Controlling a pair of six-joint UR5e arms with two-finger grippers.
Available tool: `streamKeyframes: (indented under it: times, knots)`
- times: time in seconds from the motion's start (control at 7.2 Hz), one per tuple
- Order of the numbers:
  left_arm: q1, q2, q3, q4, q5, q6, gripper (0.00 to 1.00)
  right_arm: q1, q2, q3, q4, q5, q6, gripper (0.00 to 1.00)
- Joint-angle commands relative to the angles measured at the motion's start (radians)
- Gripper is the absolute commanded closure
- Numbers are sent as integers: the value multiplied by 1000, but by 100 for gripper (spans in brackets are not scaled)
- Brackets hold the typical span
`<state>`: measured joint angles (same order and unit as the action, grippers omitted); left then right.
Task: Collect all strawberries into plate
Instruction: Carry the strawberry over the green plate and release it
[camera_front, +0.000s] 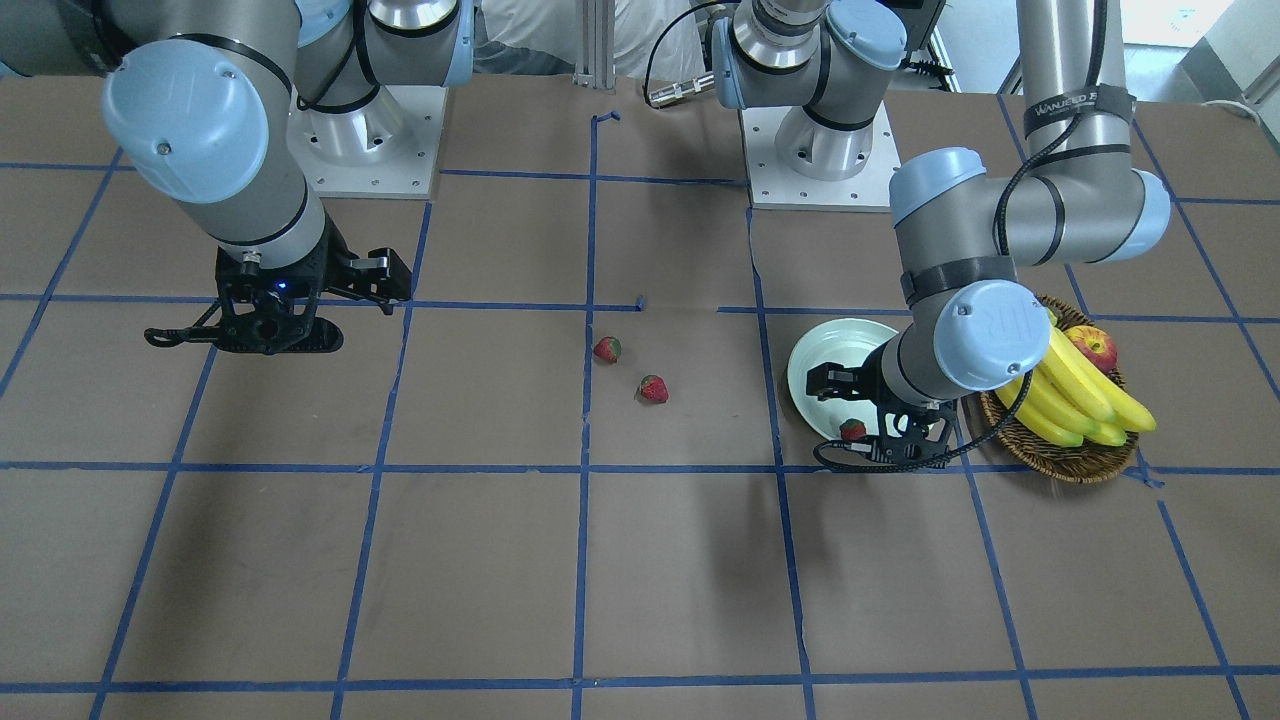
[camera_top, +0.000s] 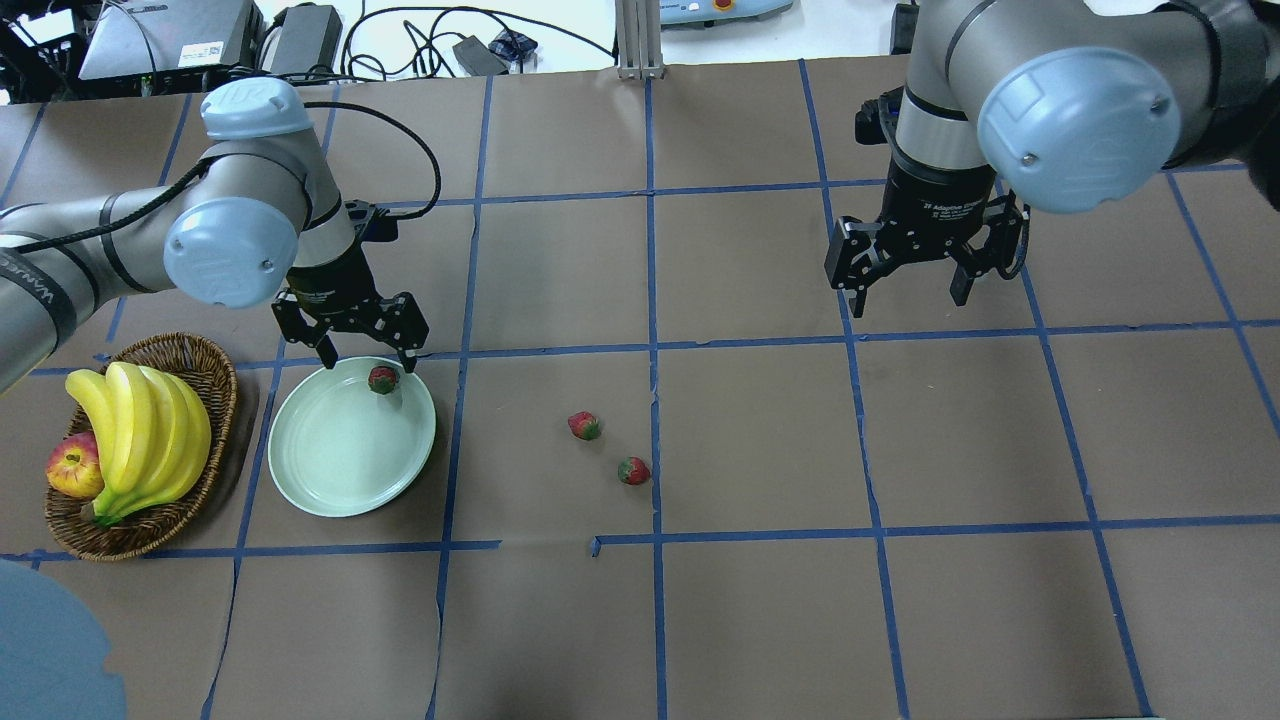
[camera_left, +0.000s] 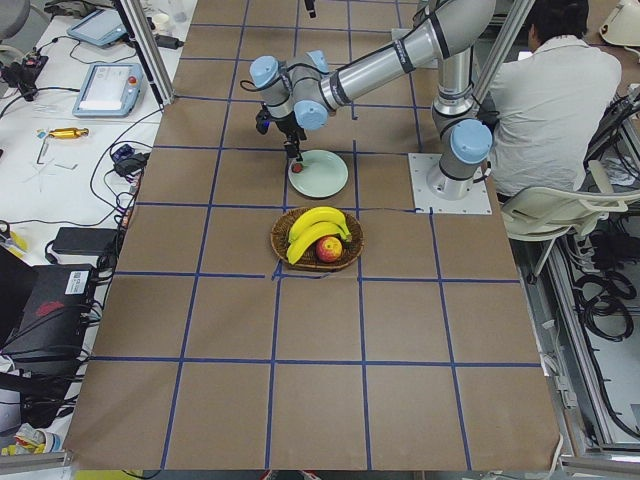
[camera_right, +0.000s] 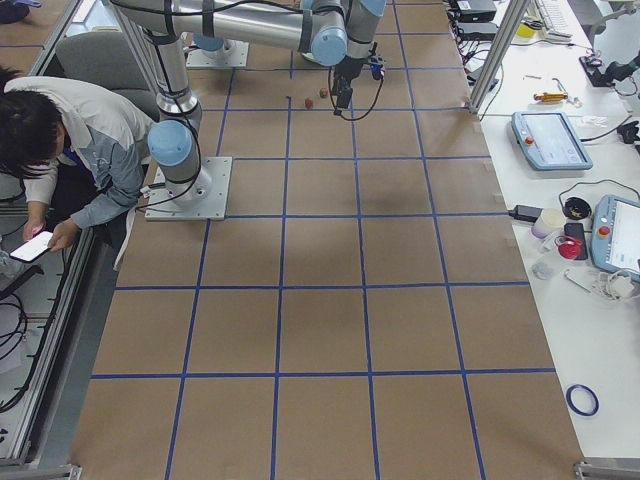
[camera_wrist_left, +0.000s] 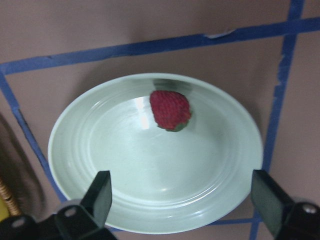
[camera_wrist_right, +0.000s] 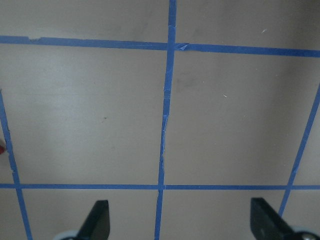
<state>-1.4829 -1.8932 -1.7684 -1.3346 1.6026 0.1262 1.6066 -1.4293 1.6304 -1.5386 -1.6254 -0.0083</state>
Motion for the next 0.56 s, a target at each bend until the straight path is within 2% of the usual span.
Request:
streamKeyframes:
  times: [0.0,0.14,0.28,0.42]
  knots:
    - [-116,-6,17,3,-47,-264,0,1,4,0,0,1,8,0]
    - [-178,-6,17,3,-50,-358,0,1,4,-1,-1,1,10,0]
    - [-228,-17,15,11,-91,-461,0,-2,6,-1,-2,1,10,0]
    - [-241,-32,1,96,-212,-567,0,-2,7,-1,-2,-1,10,0]
